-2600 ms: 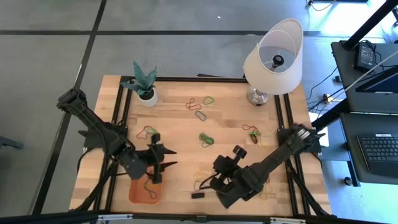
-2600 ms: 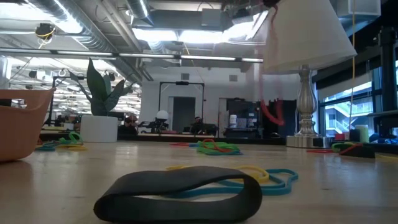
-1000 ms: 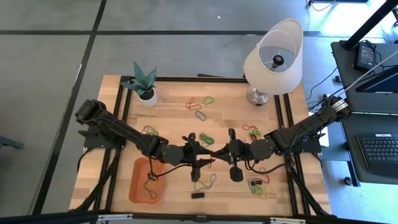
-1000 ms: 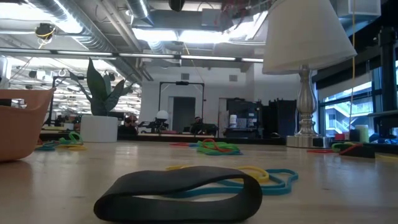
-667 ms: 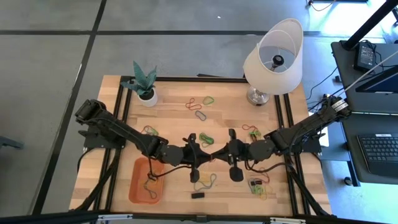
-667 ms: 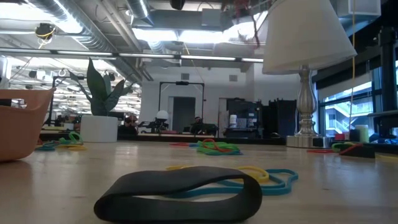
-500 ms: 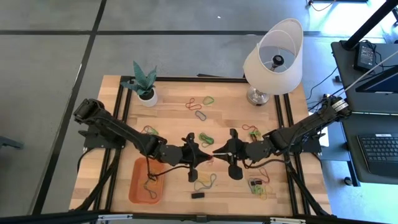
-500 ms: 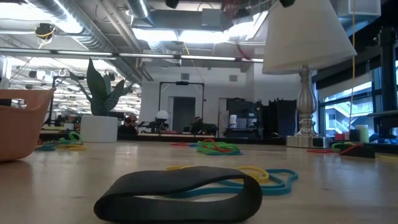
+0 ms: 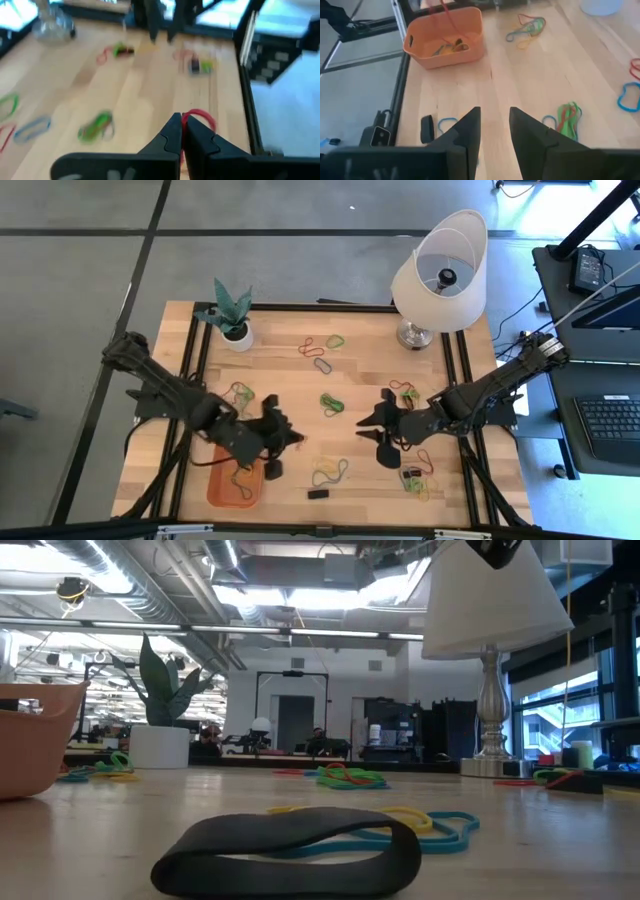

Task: Pick and place rubber bands into bin
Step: Put the red rubber band into the orange bin, then put the green rubber band into the orange bin

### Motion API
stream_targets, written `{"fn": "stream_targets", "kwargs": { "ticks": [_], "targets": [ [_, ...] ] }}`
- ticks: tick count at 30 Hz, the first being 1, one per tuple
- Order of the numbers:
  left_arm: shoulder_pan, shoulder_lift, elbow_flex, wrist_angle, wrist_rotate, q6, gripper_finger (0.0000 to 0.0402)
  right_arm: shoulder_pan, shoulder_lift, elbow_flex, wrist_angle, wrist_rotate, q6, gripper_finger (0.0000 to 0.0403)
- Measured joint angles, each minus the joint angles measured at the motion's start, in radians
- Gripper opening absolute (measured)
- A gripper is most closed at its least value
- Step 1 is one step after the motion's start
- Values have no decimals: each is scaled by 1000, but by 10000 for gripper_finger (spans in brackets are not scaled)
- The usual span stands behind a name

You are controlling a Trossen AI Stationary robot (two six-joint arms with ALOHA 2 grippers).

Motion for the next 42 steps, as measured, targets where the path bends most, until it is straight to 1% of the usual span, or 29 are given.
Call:
{"fn": "stream_targets", "kwargs": {
  "ticks": [3, 6, 10, 14, 18, 22, 24, 27, 29, 31, 39, 42],
  "targets": [
    [-48, 9, 90, -188, 8, -125, 2, 0, 1, 0, -12, 0, 0, 107],
    [-97, 9, 134, -312, 60, -250, 2, 0, 1, 0, -10, 0, -2, 107],
    [-159, 12, 133, -459, 169, -444, 2, 0, 1, 0, -12, 0, -6, 107],
    [-201, 38, 99, -583, 282, -618, 2, 0, 1, 0, -12, 0, -11, 107],
    [-219, 51, 5, -589, 387, -707, 2, 0, 1, 0, -14, 0, -27, 107],
    [-223, 55, -126, -515, 481, -761, 2, 0, 1, 0, -14, 0, -28, 107],
    [-223, 55, -184, -458, 499, -768, 2, 0, 1, 0, -14, 0, -27, 107],
    [-222, 55, -244, -412, 491, -833, 4, 0, 1, 0, -14, 0, -27, 107],
    [-222, 55, -259, -409, 491, -874, 11, 0, 1, 0, -13, 0, -24, 107],
    [-222, 54, -262, -405, 491, -881, 22, 0, 1, 0, -13, 1, -5, 107],
    [-222, 54, -263, -421, 490, -888, 99, 0, 1, 0, -13, 1, 2, 107],
    [-222, 54, -263, -443, 493, -888, 121, 0, 1, 0, -20, 1, 31, 107]
  ]
}}
